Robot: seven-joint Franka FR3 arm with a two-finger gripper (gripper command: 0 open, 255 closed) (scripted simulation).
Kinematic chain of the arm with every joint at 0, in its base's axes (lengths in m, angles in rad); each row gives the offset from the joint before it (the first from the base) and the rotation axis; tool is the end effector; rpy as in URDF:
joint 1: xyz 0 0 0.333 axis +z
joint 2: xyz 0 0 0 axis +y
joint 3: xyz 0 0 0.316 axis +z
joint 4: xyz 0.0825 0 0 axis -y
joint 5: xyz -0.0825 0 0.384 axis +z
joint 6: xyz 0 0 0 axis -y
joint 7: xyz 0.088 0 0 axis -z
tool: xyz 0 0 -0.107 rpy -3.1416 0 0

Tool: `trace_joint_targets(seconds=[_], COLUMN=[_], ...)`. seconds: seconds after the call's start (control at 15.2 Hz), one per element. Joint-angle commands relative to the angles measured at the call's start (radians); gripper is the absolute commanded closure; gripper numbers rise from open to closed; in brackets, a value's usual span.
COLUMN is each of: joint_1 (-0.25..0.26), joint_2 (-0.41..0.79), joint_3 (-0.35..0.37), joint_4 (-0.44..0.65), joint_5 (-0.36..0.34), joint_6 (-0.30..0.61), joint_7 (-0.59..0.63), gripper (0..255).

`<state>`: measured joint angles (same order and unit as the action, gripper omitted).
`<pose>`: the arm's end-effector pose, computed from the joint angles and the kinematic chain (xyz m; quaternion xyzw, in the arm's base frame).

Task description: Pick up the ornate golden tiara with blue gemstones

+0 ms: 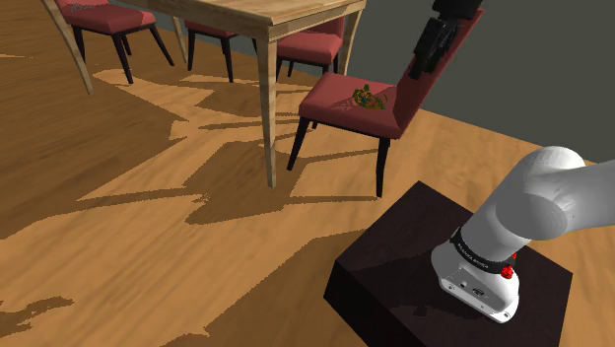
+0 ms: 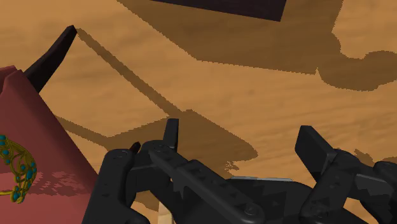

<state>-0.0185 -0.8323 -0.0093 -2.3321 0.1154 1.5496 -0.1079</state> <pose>0.2924 0.0034 0.6146 -0.9969 -0.0440 -0.0288 0.0593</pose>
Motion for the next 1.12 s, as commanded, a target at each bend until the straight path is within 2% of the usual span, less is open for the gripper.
trace_joint_targets(seconds=[0.0,0.53,1.06], joint_1=[0.0,-0.04,-0.074], joint_2=[0.0,0.236,0.504], joint_3=[0.0,-0.063,-0.123], joint_4=[0.0,0.037,0.148], joint_5=[0.0,-0.069,-0.111], joint_6=[0.0,0.173,0.309], joint_7=[0.0,-0.071,-0.13], gripper=[0,0,0])
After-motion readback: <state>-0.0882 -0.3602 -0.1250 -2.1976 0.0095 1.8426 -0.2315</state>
